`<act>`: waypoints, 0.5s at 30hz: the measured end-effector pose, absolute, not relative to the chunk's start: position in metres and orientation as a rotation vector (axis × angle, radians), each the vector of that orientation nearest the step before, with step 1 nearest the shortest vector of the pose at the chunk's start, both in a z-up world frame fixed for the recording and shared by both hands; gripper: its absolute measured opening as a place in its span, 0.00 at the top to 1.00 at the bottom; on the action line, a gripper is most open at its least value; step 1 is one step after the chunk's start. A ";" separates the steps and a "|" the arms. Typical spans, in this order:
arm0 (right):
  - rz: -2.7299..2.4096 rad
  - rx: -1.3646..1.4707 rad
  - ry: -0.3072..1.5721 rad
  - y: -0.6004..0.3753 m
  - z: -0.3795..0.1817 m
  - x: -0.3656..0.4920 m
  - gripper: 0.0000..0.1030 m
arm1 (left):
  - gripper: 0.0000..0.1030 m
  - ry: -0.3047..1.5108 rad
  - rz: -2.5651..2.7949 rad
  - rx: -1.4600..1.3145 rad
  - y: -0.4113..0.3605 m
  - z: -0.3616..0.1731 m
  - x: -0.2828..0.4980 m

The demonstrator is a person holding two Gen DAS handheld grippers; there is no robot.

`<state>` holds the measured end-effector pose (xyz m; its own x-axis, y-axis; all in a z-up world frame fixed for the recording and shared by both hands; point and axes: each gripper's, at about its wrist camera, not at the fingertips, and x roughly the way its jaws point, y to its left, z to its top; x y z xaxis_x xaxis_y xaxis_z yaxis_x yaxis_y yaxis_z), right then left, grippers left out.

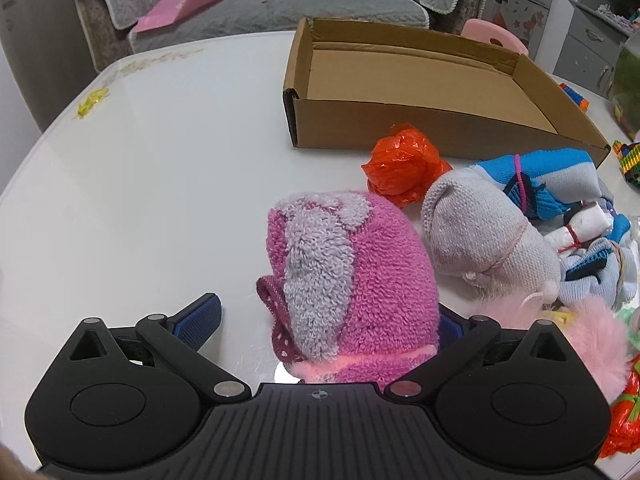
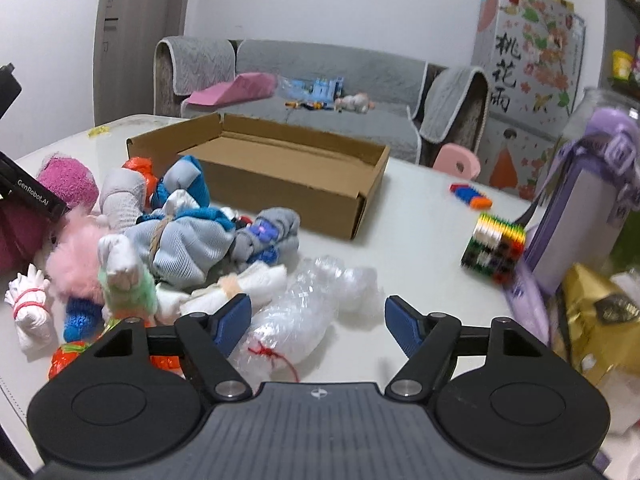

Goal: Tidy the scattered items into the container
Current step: 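Grasp the pink fleece hat with the left gripper while the right grasps a plastic-wrapped bundle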

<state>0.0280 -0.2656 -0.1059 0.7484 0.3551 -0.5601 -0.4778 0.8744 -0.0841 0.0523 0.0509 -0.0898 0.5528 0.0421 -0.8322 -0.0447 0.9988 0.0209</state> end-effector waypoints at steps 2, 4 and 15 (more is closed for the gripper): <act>0.471 -0.204 0.577 -0.266 -0.107 0.026 0.32 | 0.01 0.982 0.052 -0.004 0.052 -0.089 0.051; 0.479 -0.208 0.590 -0.263 -0.109 0.025 0.32 | 0.02 0.980 0.054 -0.005 0.053 -0.089 0.050; 0.555 -0.130 0.668 -0.266 -0.115 0.030 0.70 | 0.33 0.943 0.025 0.028 0.047 -0.081 0.044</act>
<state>0.0295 -0.2664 -0.1150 0.6463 0.4461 -0.6192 -0.5273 0.8475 0.0602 0.0440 0.0466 -0.0811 0.5875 0.0338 -0.8085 -0.0096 0.9993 0.0349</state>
